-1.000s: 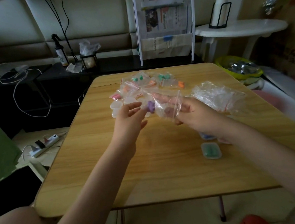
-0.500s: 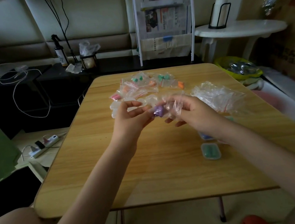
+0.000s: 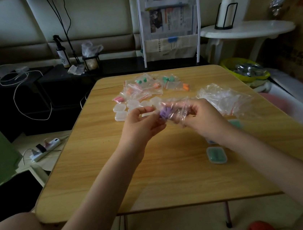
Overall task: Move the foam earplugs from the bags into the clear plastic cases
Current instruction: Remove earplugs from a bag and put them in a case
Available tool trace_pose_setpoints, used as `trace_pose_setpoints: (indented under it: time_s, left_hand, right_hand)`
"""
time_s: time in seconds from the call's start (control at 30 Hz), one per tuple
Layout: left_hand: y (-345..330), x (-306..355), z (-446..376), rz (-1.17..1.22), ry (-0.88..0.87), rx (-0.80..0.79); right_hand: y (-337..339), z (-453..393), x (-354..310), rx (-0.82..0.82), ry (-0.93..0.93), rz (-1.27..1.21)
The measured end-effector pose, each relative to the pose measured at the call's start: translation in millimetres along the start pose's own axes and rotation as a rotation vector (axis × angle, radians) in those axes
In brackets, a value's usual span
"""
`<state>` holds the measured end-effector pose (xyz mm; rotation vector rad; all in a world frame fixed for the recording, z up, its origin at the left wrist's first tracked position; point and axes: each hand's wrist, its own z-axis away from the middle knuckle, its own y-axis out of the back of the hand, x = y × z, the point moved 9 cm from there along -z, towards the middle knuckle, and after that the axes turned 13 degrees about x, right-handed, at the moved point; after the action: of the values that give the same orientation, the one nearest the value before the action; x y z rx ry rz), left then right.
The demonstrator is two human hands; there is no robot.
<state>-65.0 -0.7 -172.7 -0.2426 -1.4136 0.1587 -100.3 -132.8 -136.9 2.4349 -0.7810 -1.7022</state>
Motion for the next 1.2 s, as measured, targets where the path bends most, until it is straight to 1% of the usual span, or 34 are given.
trace_pose_setpoints:
  time_s: [0.1, 0.23, 0.3, 0.43, 0.5, 0.67, 0.77, 0.83, 0.9, 1.0, 1.1, 1.2]
  left_hand:
    - [5, 0, -2, -0.022, -0.005, 0.045]
    - [7, -6, -3, 0.006, 0.021, 0.097]
    - [8, -7, -4, 0.025, 0.028, 0.105]
    - [10, -3, -4, 0.023, -0.014, 0.112]
    - [8, -3, -2, 0.026, -0.018, 0.099]
    - [4, -5, -1, 0.192, 0.05, 0.074]
    - [3, -12, -4, 0.28, 0.149, 0.053]
    - [7, -16, -8, 0.292, 0.176, 0.083]
    - [13, -16, -11, 0.289, 0.16, 0.12]
    - [16, -10, -13, 0.264, 0.079, 0.147]
    - [24, 1, -14, 0.168, -0.034, 0.209]
    - [33, 3, -17, 0.114, -0.061, 0.245]
  right_hand:
    - [-4, 2, 4, -0.038, -0.001, 0.099]
    - [-1, 4, 3, 0.009, 0.032, 0.196]
    - [0, 5, 0, 0.015, 0.057, 0.218]
    - [-6, 6, 3, -0.039, 0.105, 0.303]
    - [-7, 7, 3, -0.039, 0.129, 0.311]
    - [6, 6, -10, 0.123, 0.233, 0.324]
    - [7, 6, -14, 0.157, 0.291, 0.324]
    - [5, 7, -16, 0.157, 0.306, 0.29]
    - [3, 7, -17, 0.158, 0.303, 0.238]
    - [4, 4, -13, 0.143, 0.237, 0.161]
    - [-1, 3, -8, 0.095, 0.193, 0.121]
    - [-2, 2, -4, 0.069, 0.141, 0.069]
